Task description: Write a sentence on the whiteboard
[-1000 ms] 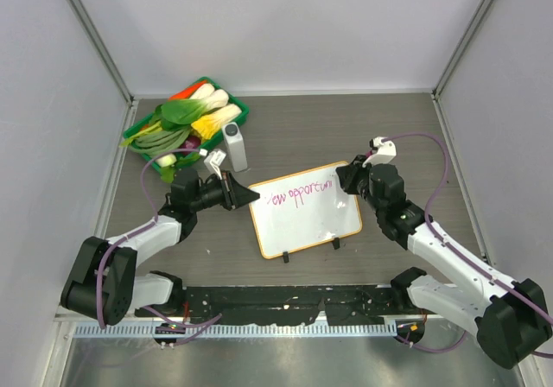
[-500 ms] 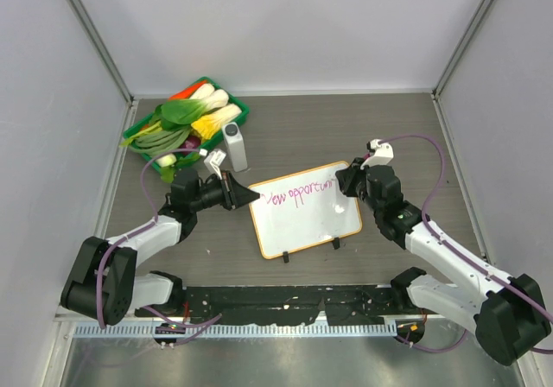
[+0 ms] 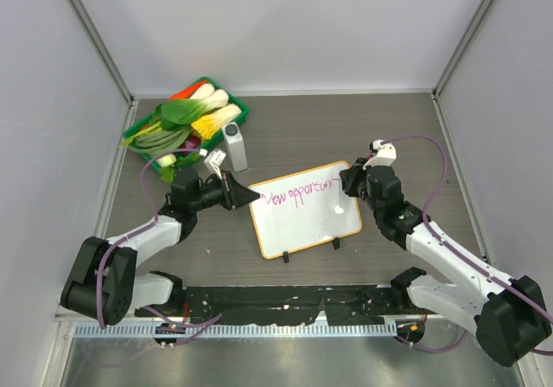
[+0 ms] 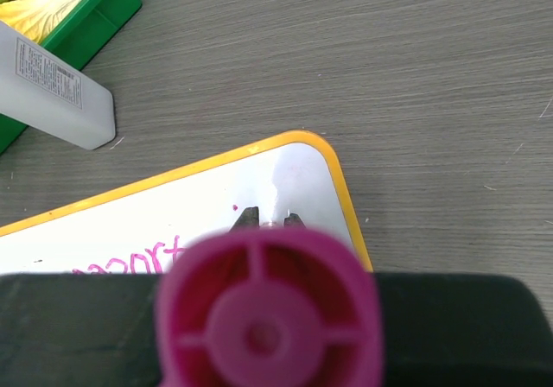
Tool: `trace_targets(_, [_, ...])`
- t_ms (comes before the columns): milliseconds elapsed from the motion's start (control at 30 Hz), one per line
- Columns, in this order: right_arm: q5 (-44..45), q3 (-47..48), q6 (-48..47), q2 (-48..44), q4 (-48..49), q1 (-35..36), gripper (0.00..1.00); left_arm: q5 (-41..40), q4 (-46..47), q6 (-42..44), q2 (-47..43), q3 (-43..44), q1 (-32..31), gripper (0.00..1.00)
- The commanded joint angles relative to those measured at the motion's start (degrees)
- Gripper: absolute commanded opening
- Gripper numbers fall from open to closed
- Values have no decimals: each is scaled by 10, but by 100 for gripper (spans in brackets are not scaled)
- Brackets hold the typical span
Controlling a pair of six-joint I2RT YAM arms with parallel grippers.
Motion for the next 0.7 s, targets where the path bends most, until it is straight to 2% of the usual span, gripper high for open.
trace_targets(0, [-1, 14, -1, -19, -6, -2, 1, -32, -27, 47, 2, 3, -5, 0])
trace_targets(233, [-17, 24, 2, -30, 9, -2, 1, -31, -25, 45, 4, 3, -5, 0])
trace_targets(667, [-9, 18, 11, 2, 28, -2, 1, -33, -29, 49, 0, 3, -5, 0])
